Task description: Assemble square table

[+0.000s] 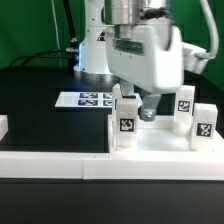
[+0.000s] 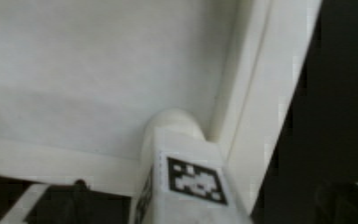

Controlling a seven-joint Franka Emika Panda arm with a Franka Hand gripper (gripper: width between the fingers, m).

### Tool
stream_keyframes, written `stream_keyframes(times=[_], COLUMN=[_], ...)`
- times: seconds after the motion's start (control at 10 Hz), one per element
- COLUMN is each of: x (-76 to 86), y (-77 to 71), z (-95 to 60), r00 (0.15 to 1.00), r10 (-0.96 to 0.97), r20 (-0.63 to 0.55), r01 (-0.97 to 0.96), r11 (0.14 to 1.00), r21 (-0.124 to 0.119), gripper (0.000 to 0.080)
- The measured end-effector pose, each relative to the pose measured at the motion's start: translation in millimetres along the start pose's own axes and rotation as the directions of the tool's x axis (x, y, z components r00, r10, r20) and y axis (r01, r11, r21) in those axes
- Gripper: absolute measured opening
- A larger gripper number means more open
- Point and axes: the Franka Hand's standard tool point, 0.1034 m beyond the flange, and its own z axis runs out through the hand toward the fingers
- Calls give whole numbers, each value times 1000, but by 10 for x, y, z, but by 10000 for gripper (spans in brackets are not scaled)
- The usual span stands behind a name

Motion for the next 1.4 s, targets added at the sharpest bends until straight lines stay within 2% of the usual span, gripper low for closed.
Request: stream_keyframes(times=[0.1,0.6,0.7,0.8,1.1,1.3,1.4], x=[-48,9,112,210,294,347,356], y=[-26,5,75,59,50,66,67], z=[-14,-1,18,-22,-42,-44,-46], r00=[994,927,849,800,571,440,431], r10=[-110,-375,-529,-600,-821,-898,-902], r20=[0,-5,-11,-19,-27,-29,-29], r01=[110,375,529,600,820,897,901], r11=[994,927,849,800,571,440,432], r21=[2,-6,-10,-8,-21,-33,-36], gripper=[645,649,649,649,649,649,649])
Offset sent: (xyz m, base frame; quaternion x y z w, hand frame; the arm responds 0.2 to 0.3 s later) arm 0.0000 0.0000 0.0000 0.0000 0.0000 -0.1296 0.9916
